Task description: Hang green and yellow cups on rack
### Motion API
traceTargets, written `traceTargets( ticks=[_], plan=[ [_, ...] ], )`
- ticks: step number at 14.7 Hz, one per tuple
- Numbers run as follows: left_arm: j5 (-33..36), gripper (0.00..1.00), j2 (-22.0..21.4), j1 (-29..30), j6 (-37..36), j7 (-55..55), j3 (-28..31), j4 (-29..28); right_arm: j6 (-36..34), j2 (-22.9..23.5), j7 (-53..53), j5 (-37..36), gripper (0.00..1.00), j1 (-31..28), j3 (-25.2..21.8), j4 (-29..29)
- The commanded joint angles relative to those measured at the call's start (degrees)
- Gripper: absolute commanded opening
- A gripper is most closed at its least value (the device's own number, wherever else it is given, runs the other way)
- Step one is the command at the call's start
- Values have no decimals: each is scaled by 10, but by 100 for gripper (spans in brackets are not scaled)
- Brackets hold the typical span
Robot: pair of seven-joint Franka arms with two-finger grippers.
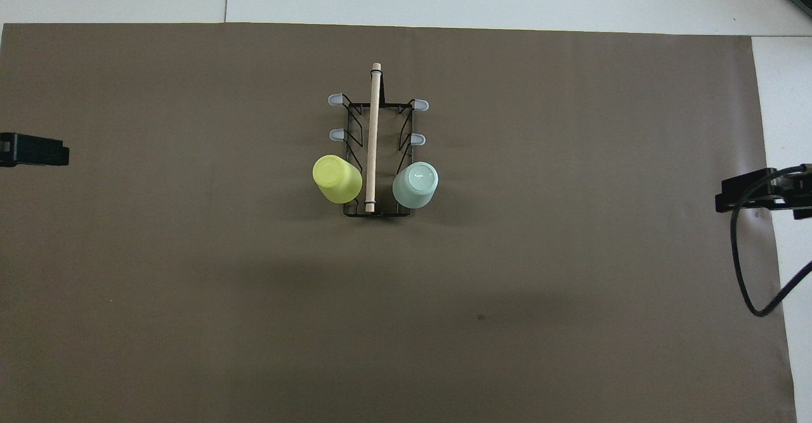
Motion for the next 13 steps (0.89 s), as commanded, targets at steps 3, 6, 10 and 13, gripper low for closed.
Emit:
traceTargets(
  ticks=[3, 6, 10, 13],
  plan=[
    [-3, 100, 60, -18, -105, 13, -2, 123, -5, 7, -3, -1, 100, -3, 3, 10],
    [1, 100, 32, -34, -109, 8, 0, 96, -4, 6, -2, 0, 100, -3, 3, 10],
    [0, 100, 31, -36, -116, -1, 2, 94, 2, 6, -1, 0, 100, -3, 3, 9],
    [1, 100, 26, -35, -123, -8, 1, 87, 4, 6, -1, 0, 100, -3, 3, 8]
  ],
)
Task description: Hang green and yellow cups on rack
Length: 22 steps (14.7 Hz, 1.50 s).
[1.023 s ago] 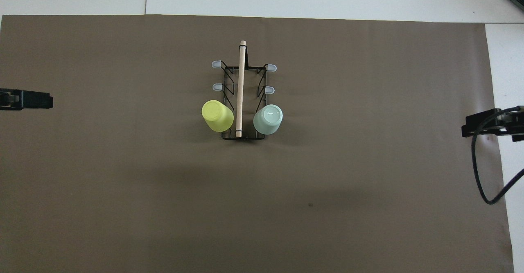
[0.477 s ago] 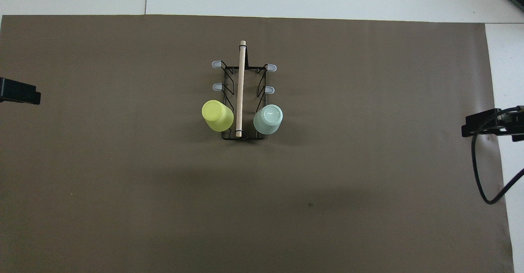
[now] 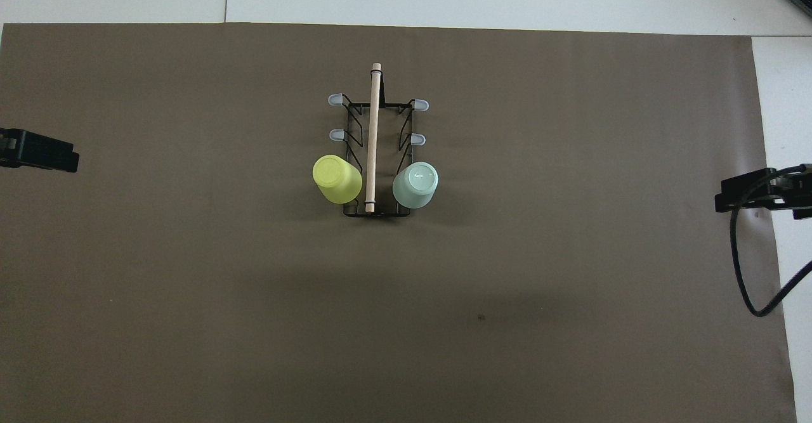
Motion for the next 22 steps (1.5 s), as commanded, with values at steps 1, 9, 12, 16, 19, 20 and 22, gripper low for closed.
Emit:
traceTargets(
  ticks=[1, 9, 12, 16, 19, 20, 22],
  plan=[
    [1, 100, -17, -4, -12, -11, 6, -17, 2, 6, -1, 0, 100, -3, 3, 8],
    [-3, 100, -72, 2, -5, -39, -1, -101, 2, 5, -1, 0, 100, -3, 5, 5],
    [-7, 100, -72, 14, 3, -38, -3, -101, 9, 3, 0, 0, 100, -3, 5, -1],
    [-14, 100, -71, 14, 9, -33, -3, -100, 9, 3, 0, 0, 100, -3, 5, -1],
    [-21, 100, -66, 18, 18, -33, -3, -94, 10, 4, 0, -2, 100, -3, 5, -1],
    [-33, 100, -62, 19, 21, -35, -2, -88, 10, 4, 0, -2, 100, -3, 5, 0],
    [-38, 100, -43, 19, 16, -35, -2, -64, 9, 4, 2, 0, 100, -3, 5, 0]
  ],
)
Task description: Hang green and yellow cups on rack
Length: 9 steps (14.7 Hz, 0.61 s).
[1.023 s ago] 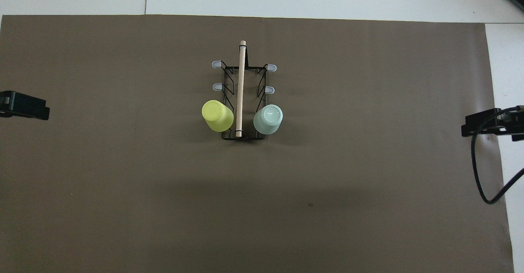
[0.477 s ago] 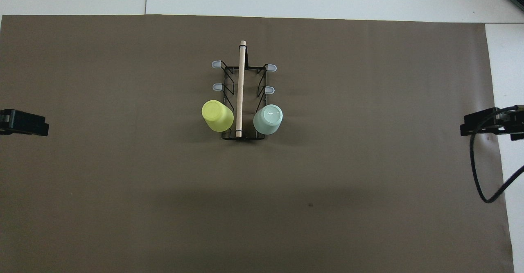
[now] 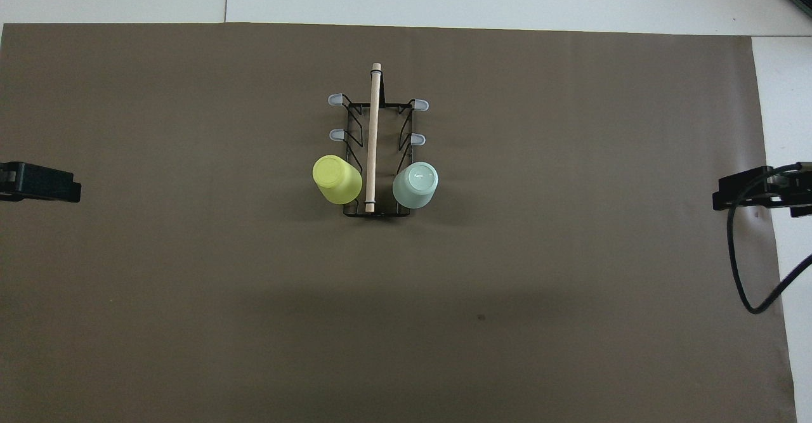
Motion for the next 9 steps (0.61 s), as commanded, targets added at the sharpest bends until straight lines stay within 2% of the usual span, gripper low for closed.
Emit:
traceTargets(
  ticks=[1, 3, 6, 9],
  plan=[
    [-14, 100, 18, 10, 3, -1, -3, 21, 6, 1, 2, 0, 100, -3, 4, 1],
    [-16, 100, 30, 10, -2, -1, -5, 26, 6, 1, 2, 0, 100, -3, 4, 2],
    [-15, 99, 65, 10, -37, -2, -11, 86, 6, 1, 3, 0, 100, -3, 4, 2],
    [-9, 100, 62, 9, -35, -2, -12, 85, 6, 1, 3, 0, 100, -3, 4, 1]
  ],
)
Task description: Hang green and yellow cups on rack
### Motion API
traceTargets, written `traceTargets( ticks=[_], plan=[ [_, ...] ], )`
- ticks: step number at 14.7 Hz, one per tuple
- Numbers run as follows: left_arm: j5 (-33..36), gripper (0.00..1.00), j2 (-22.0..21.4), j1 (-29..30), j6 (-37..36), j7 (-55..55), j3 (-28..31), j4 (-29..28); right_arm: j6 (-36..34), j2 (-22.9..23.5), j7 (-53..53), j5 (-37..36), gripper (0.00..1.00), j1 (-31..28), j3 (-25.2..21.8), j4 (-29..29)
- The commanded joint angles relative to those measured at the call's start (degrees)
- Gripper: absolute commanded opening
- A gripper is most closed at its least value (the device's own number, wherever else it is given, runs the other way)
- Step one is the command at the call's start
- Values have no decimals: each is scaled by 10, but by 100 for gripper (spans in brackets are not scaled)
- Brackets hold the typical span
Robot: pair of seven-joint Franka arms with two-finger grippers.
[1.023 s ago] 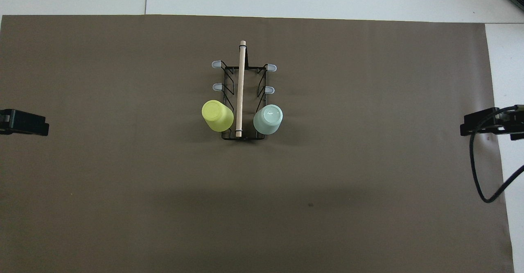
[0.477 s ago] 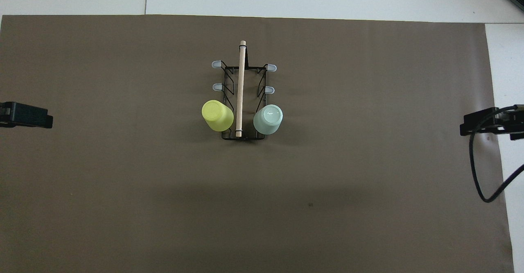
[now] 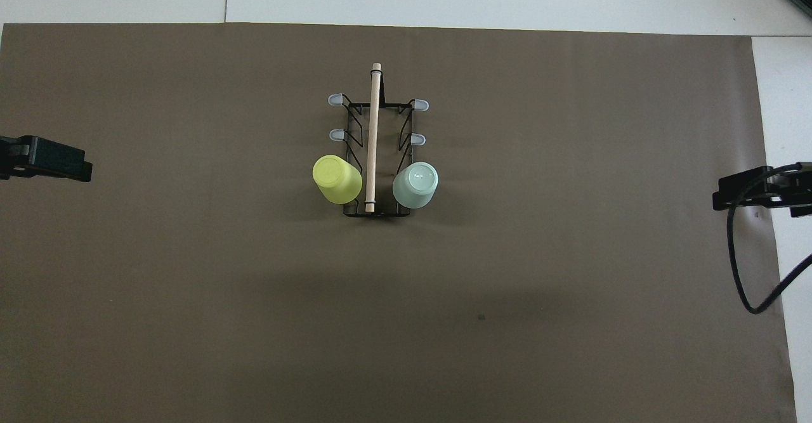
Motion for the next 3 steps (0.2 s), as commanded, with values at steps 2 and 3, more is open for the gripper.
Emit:
traceTargets(
  ticks=[2, 3],
  plan=[
    [-1, 100, 6, 6, -18, 1, -4, 21, 6, 1, 4, 0, 100, -3, 4, 1],
    [-2, 100, 6, 6, -16, 1, -4, 21, 6, 1, 4, 0, 100, -3, 4, 1]
  ],
)
